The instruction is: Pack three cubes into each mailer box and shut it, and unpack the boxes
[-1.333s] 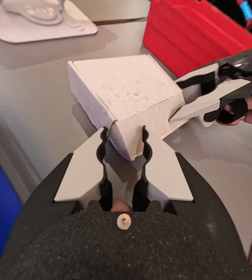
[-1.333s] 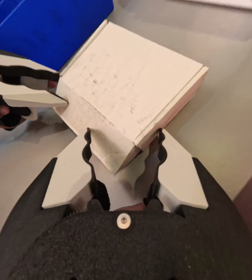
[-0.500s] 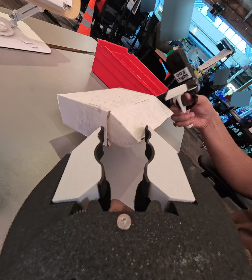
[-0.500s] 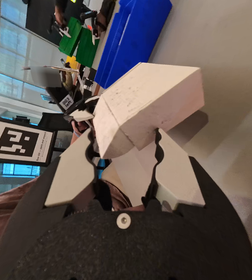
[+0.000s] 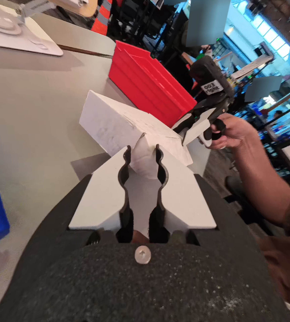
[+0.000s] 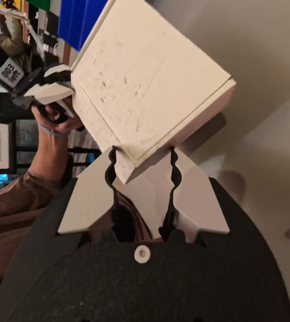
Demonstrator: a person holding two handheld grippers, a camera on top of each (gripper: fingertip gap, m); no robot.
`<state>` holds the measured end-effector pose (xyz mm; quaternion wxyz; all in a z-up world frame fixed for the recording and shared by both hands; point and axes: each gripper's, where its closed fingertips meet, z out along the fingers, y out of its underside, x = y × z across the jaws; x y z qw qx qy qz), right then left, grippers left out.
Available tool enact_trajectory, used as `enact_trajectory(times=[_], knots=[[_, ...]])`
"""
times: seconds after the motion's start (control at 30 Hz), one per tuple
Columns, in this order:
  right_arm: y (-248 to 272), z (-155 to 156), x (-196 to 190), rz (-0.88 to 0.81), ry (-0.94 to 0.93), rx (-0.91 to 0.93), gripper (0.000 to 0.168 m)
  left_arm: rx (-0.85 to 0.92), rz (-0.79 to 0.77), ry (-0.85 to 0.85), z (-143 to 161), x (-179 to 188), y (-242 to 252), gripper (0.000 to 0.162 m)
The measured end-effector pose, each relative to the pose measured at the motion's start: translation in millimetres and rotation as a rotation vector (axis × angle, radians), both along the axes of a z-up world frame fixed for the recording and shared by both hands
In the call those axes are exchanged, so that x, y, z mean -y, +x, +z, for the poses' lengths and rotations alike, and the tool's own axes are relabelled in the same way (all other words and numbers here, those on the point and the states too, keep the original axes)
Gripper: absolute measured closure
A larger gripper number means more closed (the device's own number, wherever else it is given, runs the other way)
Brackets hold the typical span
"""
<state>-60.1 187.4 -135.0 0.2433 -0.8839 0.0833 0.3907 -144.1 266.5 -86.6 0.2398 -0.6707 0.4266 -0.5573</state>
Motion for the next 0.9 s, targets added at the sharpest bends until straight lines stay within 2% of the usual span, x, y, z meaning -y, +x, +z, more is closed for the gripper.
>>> enact_trajectory(times=[0.03, 0.17, 0.23, 0.37, 0.5, 0.63, 0.73, 0.83, 0.9], knots=[[-4.6, 6.9, 7.0, 0.029, -0.004, -0.029, 0.107, 0.006, -0.006, -0.040, 3.8, 2.4, -5.0, 0.135], [-10.5, 38.4, 16.9, 0.029, 0.079, -0.260, 0.098, 0.056, -0.041, -0.178, 3.6, 21.1, -30.1, 0.127], [-13.4, 39.0, 21.0, 0.025, 0.137, -0.326, 0.094, 0.073, -0.041, -0.182, 1.0, 27.3, -36.1, 0.126], [-14.1, 13.1, 23.1, 0.006, 0.159, -0.258, 0.094, 0.064, -0.044, -0.151, -6.2, 32.2, -29.9, 0.120], [-7.7, 26.3, 20.1, -0.060, 0.250, -0.238, 0.091, 0.082, -0.007, -0.171, -7.1, 26.2, -25.3, 0.116], [-8.7, 37.6, 22.1, -0.103, 0.261, -0.372, 0.090, 0.113, 0.036, -0.178, -2.5, 18.5, -19.9, 0.106], [-1.6, 47.7, 21.3, -0.150, 0.286, -0.490, 0.091, 0.131, 0.020, -0.192, -0.8, 19.6, -18.7, 0.106], [7.8, 33.2, 17.3, -0.185, 0.275, -0.412, 0.097, 0.130, -0.021, -0.192, -4.4, 27.3, -15.2, 0.107], [10.5, 28.1, 13.8, -0.207, 0.277, -0.392, 0.096, 0.142, 0.011, -0.138, -5.2, 22.9, -10.4, 0.107]])
